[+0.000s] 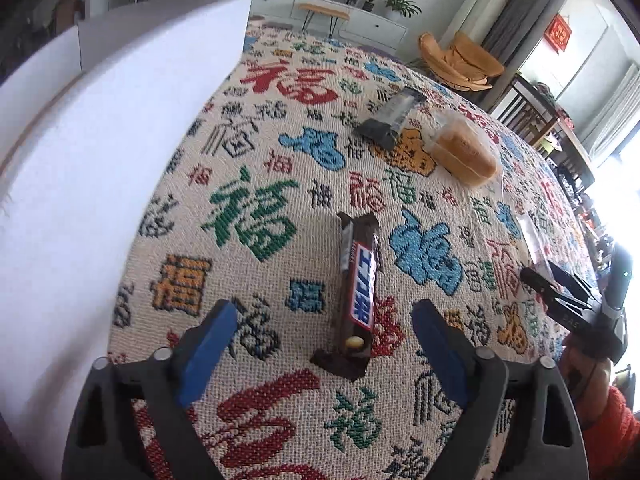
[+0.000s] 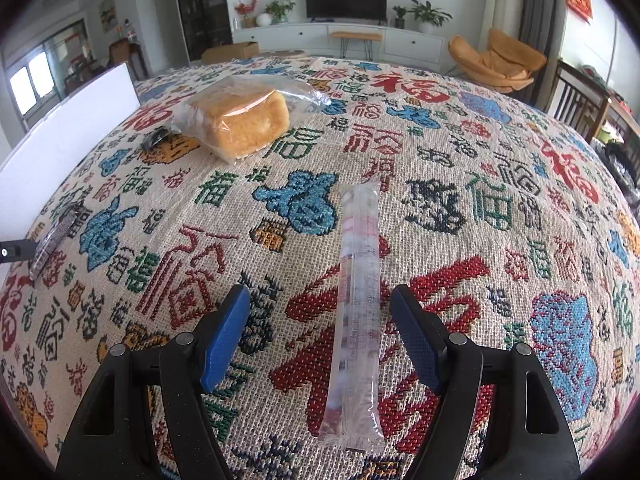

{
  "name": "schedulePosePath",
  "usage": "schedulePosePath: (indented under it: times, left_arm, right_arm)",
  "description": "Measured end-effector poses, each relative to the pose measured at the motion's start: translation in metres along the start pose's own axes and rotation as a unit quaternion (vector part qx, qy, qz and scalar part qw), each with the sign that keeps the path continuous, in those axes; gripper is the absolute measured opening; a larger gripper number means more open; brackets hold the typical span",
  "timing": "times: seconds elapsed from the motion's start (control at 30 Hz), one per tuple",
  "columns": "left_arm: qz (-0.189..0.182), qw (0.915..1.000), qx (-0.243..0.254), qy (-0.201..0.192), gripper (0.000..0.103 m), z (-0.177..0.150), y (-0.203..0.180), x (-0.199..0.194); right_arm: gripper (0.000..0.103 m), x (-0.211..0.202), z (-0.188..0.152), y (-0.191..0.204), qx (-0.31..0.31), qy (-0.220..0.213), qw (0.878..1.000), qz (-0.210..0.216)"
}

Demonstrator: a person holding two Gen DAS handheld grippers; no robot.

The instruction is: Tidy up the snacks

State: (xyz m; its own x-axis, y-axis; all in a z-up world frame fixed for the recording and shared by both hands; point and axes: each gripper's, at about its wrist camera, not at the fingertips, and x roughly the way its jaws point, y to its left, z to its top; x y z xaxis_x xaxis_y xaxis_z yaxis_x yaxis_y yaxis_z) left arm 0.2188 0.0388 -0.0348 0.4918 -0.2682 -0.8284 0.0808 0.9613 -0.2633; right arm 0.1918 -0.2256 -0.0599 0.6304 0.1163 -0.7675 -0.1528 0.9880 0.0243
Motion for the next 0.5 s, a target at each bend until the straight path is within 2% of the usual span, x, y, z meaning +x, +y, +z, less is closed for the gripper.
schedulePosePath:
  times: [0.1, 0.17, 0.27, 0.33, 0.43, 0.5]
  left_arm:
    - [-0.001, 0.9992, 0.04, -0.001, 0.092, 0.003, -0.02, 0.001]
    - [0.031, 0.996, 0.084, 0.003, 0.092, 0.002, -0.038, 0.01]
    - [0.09, 0.9866, 0.136, -0.006, 0.092, -0.002, -0.058, 0.028]
    - [0.117, 0.9842, 0.133, -0.002, 0.092, -0.002, -0.058, 0.041]
    - [0.099, 0.9915, 0.085, -0.002, 0.1, -0.001, -0.041, 0.05]
    - [0.103, 0.9913, 0.08, -0.013, 0.103, -0.002, -0.036, 0.049]
  right_arm:
    - [0.076, 0.0, 0.0, 0.0, 0.0, 0.0, 1.0, 0.0]
    - [0.076, 0.0, 0.0, 0.0, 0.0, 0.0, 1.0, 0.0]
    - [0.076, 0.0, 0.0, 0.0, 0.0, 0.0, 1.0, 0.0]
    - [0.076, 0.0, 0.0, 0.0, 0.0, 0.0, 1.0, 0.0]
    - [0.076, 0.0, 0.0, 0.0, 0.001, 0.0, 1.0, 0.001]
    - [0.077, 0.0, 0.0, 0.0, 0.0, 0.0, 1.0, 0.0]
